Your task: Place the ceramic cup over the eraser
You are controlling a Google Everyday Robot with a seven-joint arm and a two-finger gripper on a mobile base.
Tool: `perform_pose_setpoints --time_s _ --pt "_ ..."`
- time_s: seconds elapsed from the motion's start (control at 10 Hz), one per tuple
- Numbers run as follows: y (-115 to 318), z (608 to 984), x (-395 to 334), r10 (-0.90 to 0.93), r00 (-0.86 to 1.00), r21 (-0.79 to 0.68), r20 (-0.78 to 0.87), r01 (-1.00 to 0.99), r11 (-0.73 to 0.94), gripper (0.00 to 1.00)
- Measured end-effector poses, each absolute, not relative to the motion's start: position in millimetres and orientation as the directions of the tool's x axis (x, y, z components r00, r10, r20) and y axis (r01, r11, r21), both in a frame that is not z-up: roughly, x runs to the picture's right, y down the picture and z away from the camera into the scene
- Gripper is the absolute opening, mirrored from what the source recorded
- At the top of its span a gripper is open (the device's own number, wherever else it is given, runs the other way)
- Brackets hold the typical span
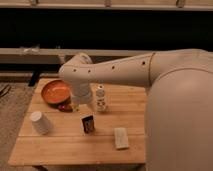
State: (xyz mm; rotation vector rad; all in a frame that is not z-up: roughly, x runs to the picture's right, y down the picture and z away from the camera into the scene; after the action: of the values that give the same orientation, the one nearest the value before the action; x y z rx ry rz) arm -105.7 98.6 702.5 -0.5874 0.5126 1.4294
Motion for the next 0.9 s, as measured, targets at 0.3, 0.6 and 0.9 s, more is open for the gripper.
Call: perform_pose_setpoints --time_s 0.3,0.6,0.9 --pt "78 702 -144 0.776 0.172 -0.146 -0.607 -0.984 0.104 0.65" --pt "67 705 -210 0.769 0.289 -0.251 -0.570 -0.953 0.172 0.65" --pt "83 699 -289 0.724 0.442 -0.380 -0.530 -0.887 0.263 0.65"
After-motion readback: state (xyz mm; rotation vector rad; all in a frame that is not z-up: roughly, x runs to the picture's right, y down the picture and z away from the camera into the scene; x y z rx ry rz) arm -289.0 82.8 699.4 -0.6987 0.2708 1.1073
